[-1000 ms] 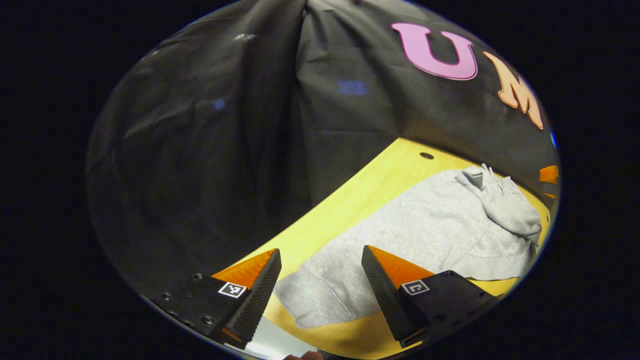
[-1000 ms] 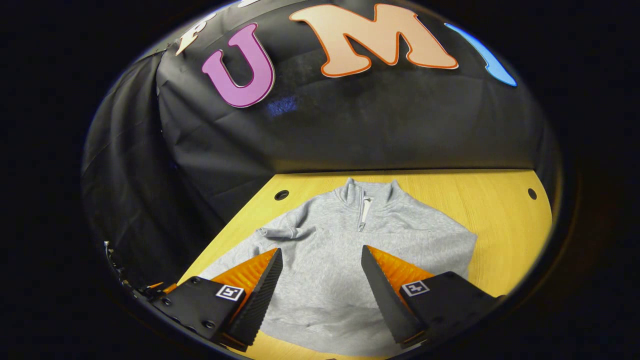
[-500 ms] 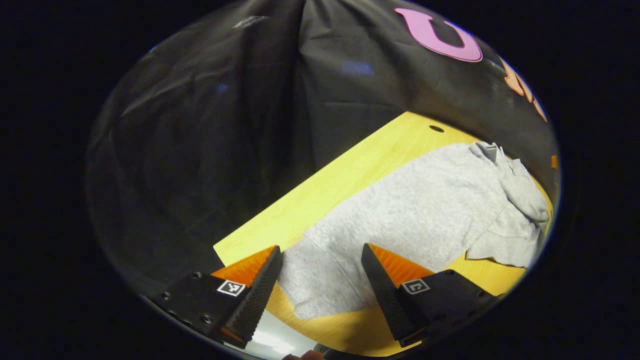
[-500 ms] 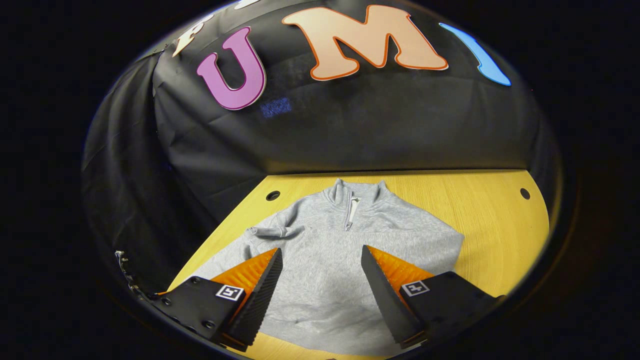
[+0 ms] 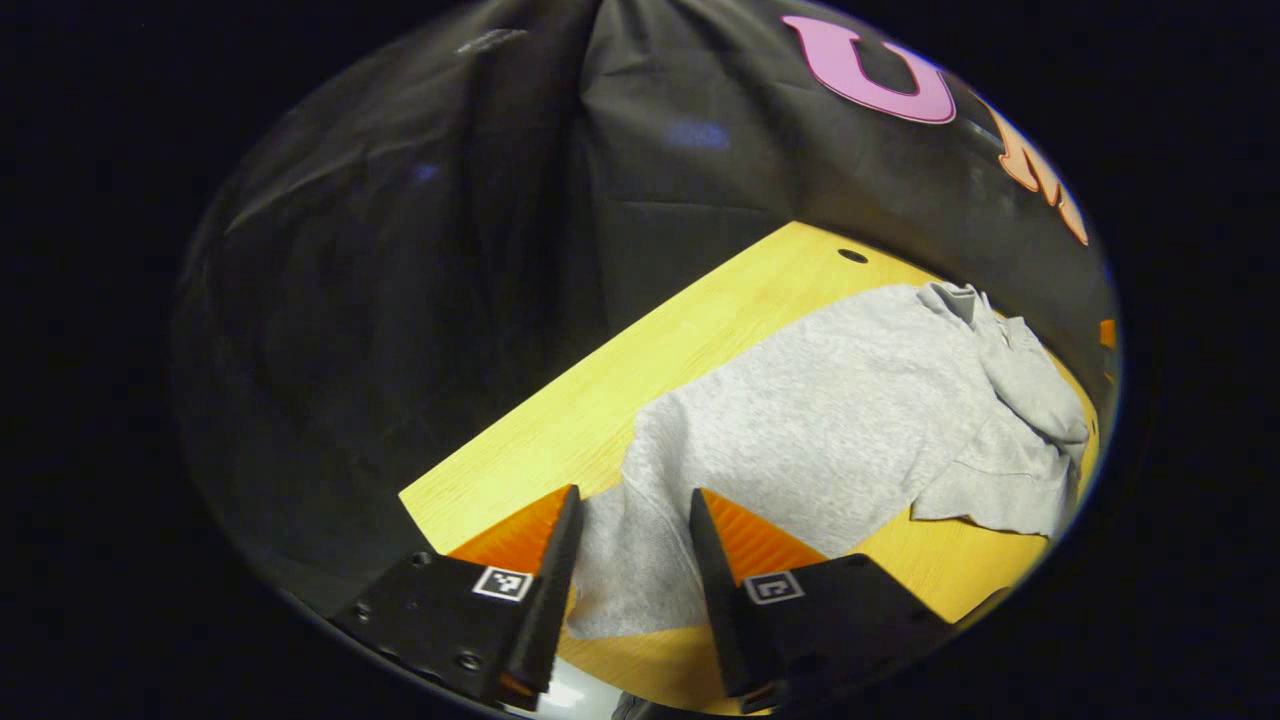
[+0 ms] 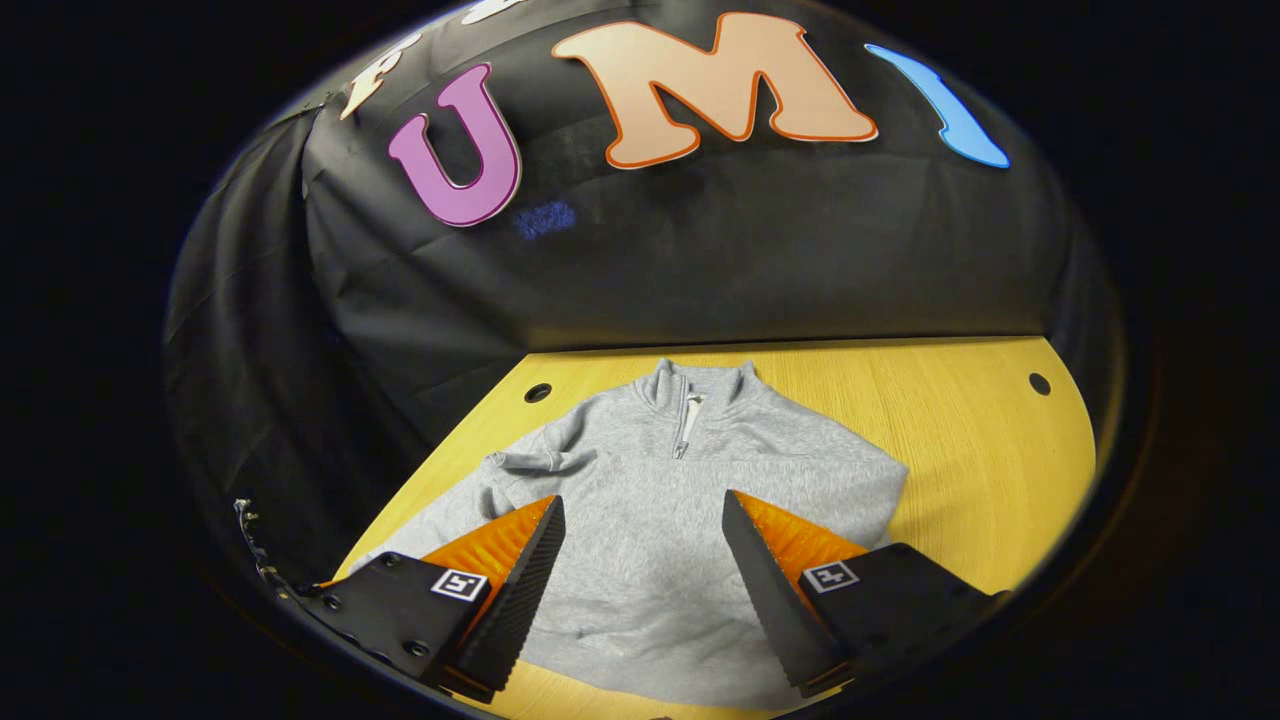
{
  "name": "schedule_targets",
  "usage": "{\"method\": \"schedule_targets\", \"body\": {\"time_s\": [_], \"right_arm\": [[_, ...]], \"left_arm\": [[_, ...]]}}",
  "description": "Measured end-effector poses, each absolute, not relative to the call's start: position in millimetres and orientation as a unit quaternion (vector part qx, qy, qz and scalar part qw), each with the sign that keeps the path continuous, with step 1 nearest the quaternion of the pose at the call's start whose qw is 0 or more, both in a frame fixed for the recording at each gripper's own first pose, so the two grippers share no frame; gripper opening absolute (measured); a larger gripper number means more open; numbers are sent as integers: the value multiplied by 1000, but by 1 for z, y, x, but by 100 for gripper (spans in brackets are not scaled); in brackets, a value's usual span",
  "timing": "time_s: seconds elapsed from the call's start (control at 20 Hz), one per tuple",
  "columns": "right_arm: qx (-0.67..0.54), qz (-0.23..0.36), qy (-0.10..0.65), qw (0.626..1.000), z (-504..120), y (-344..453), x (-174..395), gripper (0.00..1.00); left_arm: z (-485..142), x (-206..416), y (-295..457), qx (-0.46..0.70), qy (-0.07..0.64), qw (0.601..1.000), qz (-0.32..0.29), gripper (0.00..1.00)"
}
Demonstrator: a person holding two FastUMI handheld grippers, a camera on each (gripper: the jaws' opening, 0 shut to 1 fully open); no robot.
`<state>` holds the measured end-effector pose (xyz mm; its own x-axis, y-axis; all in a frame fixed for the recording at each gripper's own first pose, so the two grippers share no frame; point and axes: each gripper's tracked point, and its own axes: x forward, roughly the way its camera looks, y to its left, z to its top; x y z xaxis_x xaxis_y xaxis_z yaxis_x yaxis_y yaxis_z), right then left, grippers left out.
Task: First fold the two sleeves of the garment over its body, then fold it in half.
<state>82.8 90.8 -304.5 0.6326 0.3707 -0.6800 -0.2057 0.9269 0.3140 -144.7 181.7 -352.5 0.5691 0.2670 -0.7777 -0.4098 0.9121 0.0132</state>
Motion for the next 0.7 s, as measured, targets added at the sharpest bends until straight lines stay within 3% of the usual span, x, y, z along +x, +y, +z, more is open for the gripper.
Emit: {"method": "schedule_targets", "body": {"time_s": [0.05,0.1,0.2,0.3,0.7], "right_arm": [[100,160,396,899,-305,88,82,98],[98,160,394,900,-303,85,81,98],[98,158,391,902,-302,80,79,98],[101,153,388,904,-300,73,78,98],[105,127,384,909,-298,41,64,98]], "left_arm": [[-353,-143,179,-82,424,883,183,54],[-353,-140,177,-81,423,885,177,38],[-354,-136,176,-79,427,885,169,18],[-350,-133,178,-93,427,883,169,2],[-303,-80,196,-100,387,903,159,0]]}}
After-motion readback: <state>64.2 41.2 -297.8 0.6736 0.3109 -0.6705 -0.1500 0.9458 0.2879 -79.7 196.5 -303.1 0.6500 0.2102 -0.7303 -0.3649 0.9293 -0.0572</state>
